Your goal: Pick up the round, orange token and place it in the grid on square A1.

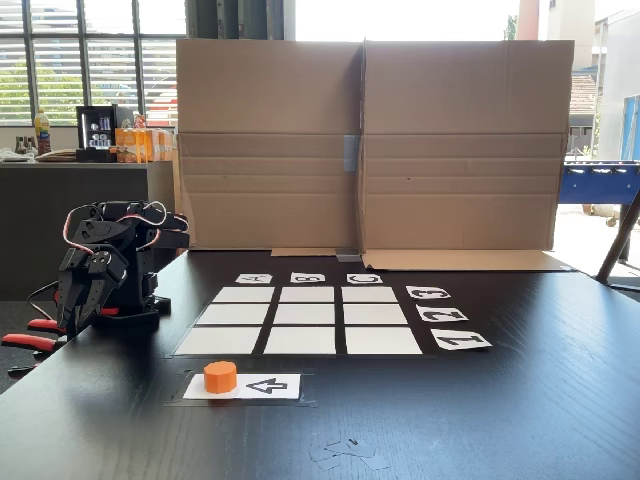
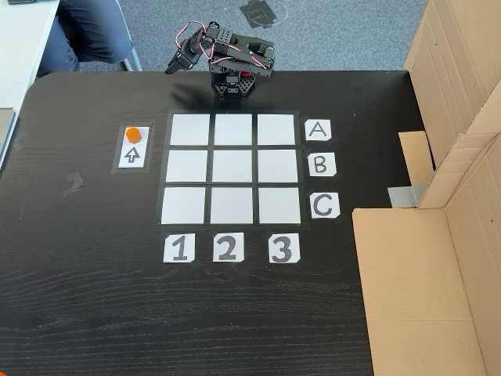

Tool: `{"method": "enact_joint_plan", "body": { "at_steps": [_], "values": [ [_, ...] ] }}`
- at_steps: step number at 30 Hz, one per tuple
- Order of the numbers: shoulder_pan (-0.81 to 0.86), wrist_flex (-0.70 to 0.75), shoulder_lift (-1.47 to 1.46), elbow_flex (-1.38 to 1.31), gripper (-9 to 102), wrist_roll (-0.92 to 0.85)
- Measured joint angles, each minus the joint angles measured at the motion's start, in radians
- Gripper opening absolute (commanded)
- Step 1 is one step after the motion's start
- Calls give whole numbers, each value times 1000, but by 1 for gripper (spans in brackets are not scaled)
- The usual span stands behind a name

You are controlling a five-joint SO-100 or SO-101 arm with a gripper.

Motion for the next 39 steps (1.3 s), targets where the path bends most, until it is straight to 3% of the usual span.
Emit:
{"method": "enact_joint_plan", "body": {
  "at_steps": [39],
  "values": [
    [-3, 6, -17, 0, 15, 0]
  ]
}}
